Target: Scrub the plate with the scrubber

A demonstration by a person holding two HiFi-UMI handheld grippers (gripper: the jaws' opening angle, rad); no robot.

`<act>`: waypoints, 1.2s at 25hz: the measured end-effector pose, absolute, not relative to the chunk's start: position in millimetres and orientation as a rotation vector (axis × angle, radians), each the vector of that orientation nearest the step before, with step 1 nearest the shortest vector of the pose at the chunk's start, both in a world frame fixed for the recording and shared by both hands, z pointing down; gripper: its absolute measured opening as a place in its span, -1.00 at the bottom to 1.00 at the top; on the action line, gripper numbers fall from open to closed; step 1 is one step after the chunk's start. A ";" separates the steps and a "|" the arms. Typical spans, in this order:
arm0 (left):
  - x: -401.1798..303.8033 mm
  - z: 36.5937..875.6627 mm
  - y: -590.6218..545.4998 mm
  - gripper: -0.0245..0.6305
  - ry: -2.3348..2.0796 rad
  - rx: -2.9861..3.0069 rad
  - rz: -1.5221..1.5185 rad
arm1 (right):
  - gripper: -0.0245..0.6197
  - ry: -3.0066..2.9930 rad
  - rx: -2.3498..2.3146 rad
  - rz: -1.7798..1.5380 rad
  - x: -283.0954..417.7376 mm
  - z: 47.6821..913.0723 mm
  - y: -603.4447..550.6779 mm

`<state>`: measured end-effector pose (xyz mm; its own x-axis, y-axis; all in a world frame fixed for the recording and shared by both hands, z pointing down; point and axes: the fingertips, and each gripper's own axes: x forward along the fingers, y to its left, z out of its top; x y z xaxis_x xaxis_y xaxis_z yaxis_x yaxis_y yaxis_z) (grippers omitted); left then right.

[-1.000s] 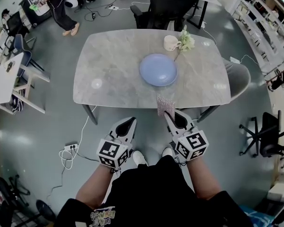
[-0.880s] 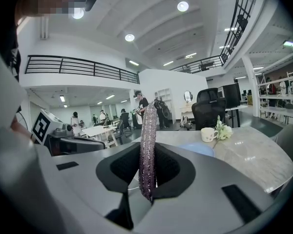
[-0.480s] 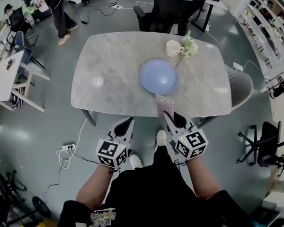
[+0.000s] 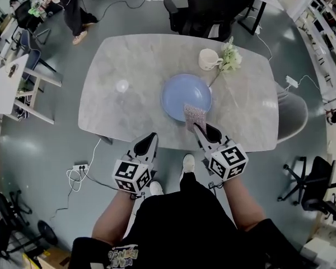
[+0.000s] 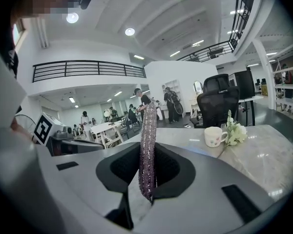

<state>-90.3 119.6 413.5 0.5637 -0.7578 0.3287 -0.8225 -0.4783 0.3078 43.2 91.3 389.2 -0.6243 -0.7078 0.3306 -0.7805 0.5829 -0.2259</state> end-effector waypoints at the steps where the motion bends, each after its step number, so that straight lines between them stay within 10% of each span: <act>1: -87.9 415.4 112.5 -0.87 -1.285 2.356 0.202 | -0.69 -2.610 1.231 0.524 46.3 390.8 83.3; 30: -54.1 512.2 -5.6 -0.87 -1.473 1.994 0.388 | -0.69 -2.613 0.948 0.716 106.2 455.1 -40.7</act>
<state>-54.1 -5.6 512.2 0.3340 -0.7514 0.5691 -0.9342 -0.1838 0.3056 106.2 -40.7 455.1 -0.7492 -0.5234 0.4058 -0.6572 0.6636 -0.3574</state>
